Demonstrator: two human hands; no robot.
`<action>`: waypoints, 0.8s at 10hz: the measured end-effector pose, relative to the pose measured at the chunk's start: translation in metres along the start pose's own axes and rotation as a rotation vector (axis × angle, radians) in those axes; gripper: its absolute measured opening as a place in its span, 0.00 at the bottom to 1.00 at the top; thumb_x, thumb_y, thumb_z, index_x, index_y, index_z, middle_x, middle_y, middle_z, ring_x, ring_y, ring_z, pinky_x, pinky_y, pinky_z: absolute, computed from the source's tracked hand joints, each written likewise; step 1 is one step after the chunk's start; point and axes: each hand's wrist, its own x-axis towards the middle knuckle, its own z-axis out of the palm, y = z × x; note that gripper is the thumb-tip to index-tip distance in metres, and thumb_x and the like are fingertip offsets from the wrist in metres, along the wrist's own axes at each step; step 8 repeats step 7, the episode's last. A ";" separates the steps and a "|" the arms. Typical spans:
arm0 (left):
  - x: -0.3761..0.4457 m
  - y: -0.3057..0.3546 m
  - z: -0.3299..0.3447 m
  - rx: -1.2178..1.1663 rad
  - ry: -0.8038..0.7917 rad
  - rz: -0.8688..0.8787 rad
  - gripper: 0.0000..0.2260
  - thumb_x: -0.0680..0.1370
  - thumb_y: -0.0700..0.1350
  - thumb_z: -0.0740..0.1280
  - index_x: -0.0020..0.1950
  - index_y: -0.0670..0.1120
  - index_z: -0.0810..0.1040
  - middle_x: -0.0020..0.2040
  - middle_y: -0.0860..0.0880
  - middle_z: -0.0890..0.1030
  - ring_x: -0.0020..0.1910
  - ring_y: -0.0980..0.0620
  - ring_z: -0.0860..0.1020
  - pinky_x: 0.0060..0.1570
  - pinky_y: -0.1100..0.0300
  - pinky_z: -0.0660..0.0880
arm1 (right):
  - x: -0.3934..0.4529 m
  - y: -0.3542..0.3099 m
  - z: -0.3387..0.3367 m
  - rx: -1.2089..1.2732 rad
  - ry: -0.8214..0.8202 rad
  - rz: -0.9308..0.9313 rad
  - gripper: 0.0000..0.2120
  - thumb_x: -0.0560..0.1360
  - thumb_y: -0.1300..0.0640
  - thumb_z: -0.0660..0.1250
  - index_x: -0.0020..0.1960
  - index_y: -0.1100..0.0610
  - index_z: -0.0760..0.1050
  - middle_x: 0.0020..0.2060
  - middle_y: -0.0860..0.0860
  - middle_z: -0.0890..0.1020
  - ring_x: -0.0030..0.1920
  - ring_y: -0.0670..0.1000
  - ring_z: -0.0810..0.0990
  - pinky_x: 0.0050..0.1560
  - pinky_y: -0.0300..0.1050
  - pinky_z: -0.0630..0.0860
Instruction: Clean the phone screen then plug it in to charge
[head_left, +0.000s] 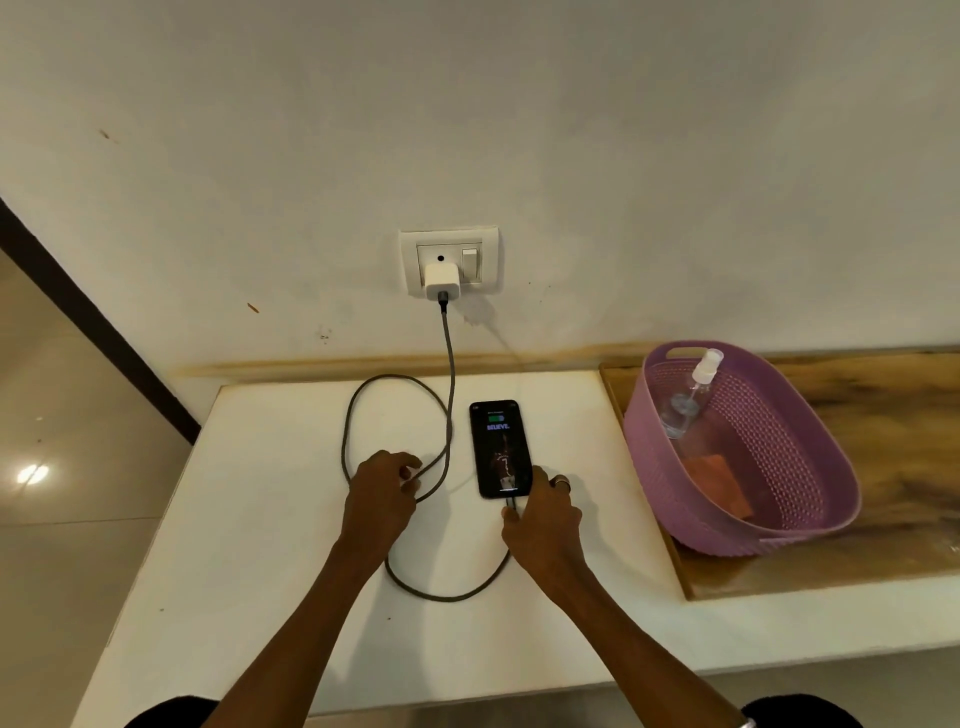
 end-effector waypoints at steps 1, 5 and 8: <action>0.000 0.001 0.001 0.007 -0.002 0.010 0.10 0.76 0.34 0.68 0.54 0.43 0.84 0.51 0.46 0.84 0.50 0.51 0.81 0.51 0.60 0.78 | 0.002 0.000 0.000 -0.002 -0.001 0.000 0.26 0.74 0.57 0.68 0.69 0.54 0.63 0.64 0.56 0.69 0.59 0.56 0.76 0.59 0.46 0.72; -0.012 0.000 -0.007 -0.047 -0.023 0.004 0.10 0.80 0.38 0.64 0.60 0.41 0.80 0.57 0.45 0.82 0.58 0.48 0.80 0.58 0.62 0.73 | 0.003 0.004 -0.015 -0.059 -0.021 -0.044 0.28 0.78 0.53 0.64 0.74 0.55 0.58 0.68 0.58 0.67 0.65 0.57 0.73 0.62 0.47 0.73; -0.034 -0.006 -0.015 -0.007 0.010 0.066 0.14 0.82 0.38 0.59 0.67 0.41 0.75 0.65 0.44 0.79 0.66 0.47 0.75 0.69 0.56 0.69 | 0.003 0.014 -0.024 -0.182 0.054 -0.144 0.26 0.79 0.57 0.60 0.75 0.56 0.58 0.71 0.56 0.67 0.71 0.56 0.65 0.69 0.48 0.66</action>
